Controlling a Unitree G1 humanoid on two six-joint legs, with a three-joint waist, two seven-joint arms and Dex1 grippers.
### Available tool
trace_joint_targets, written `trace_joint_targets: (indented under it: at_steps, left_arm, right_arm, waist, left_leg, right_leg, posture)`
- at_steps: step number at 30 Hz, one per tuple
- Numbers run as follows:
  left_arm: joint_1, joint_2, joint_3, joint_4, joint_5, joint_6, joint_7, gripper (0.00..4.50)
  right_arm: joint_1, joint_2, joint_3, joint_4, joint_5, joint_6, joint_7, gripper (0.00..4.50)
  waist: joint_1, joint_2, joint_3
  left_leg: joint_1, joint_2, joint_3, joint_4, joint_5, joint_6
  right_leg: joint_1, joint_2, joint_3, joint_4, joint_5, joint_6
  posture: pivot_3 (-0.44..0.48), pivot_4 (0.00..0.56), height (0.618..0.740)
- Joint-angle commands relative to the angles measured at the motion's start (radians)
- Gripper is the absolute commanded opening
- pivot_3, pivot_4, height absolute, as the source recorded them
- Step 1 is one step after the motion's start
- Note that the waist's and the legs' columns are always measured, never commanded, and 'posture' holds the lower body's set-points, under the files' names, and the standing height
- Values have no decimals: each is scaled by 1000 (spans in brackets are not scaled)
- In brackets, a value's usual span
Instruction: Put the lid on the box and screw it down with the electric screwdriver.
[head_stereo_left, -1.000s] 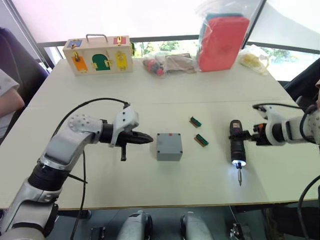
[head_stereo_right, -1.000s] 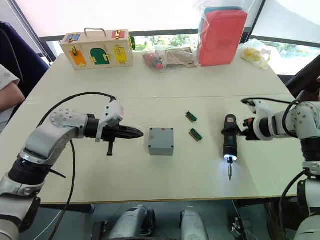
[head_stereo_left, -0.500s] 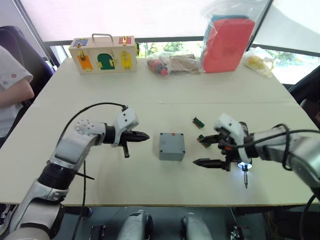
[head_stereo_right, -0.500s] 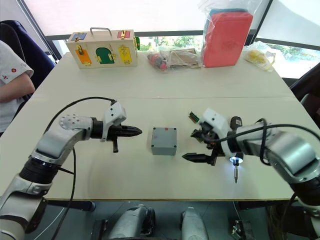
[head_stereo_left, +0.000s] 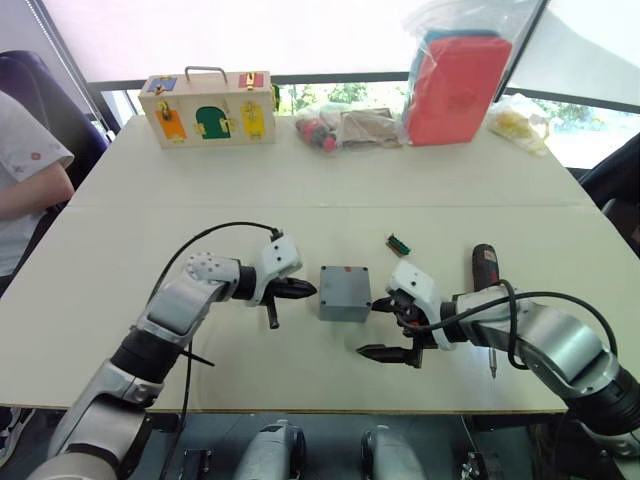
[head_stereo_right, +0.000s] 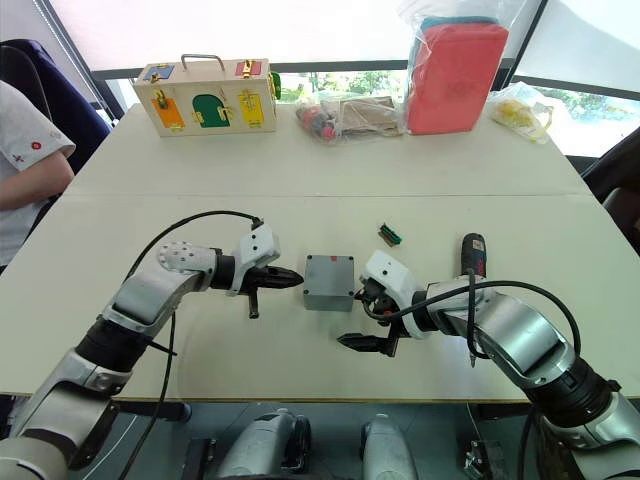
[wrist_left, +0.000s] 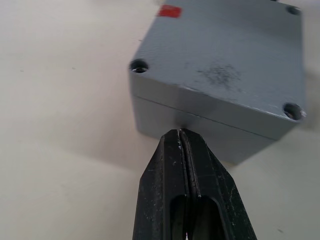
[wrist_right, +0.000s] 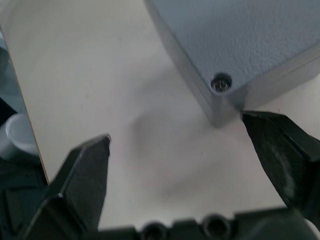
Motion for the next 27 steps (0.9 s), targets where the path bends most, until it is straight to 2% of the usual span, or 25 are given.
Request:
trace_joint_targets:
  at_steps: [1, 6, 11, 16, 22, 27]
  left_arm:
    - [-72, -48, 7, 92, 42, -80, 31, 0]
    - [-108, -58, 24, 172, 77, -120, 48, 0]
    - [-52, 41, 36, 72, 65, -85, -21, 0]
    - [36, 121, 33, -99, 11, -8, -102, 0]
    - [73, 73, 14, -181, 0, 65, -61, 0]
    - [30, -1, 3, -110, 54, 43, 24, 0]
  right_arm:
    - [-13, 57, -30, -69, 37, 37, -17, 4466]
    - [-14, 99, -80, -110, 75, 107, -49, 4466]
    - [-3, -46, -125, -98, 11, 33, 11, 4466]
    - [-71, -73, -55, 108, -165, -176, 46, 4466]
    - [-134, 1, 30, 259, -277, -340, 118, 4466]
    - [-119, 32, 40, 231, -276, -344, 180, 4466]
  waist:
    - [0, 0, 0]
    - [-2, 0, 0]
    - [-3, 0, 0]
    - [-7, 0, 0]
    - [0, 0, 0]
    - [1, 0, 0]
  left_leg:
    - [0, 0, 0, 0, 0, 0]
    - [0, 0, 0, 0, 0, 0]
    - [0, 0, 0, 0, 0, 0]
    - [0, 0, 0, -1, 0, 0]
    - [0, -1, 0, -1, 0, -1]
    - [0, -1, 0, 0, 1, 0]
  right_leg:
    - [0, 0, 0, 0, 0, 0]
    - [0, 0, 0, 1, 0, 1]
    - [-1, 0, 0, 1, 0, 1]
    - [-1, 0, 0, 1, 0, 0]
    - [0, 0, -1, 1, 0, 0]
    - [0, 1, -1, 1, 0, 1]
  posture:
    - [0, 150, 740]
    - [0, 150, 740]
    - [0, 150, 740]
    - [0, 150, 740]
    - [0, 150, 740]
    - [0, 150, 740]
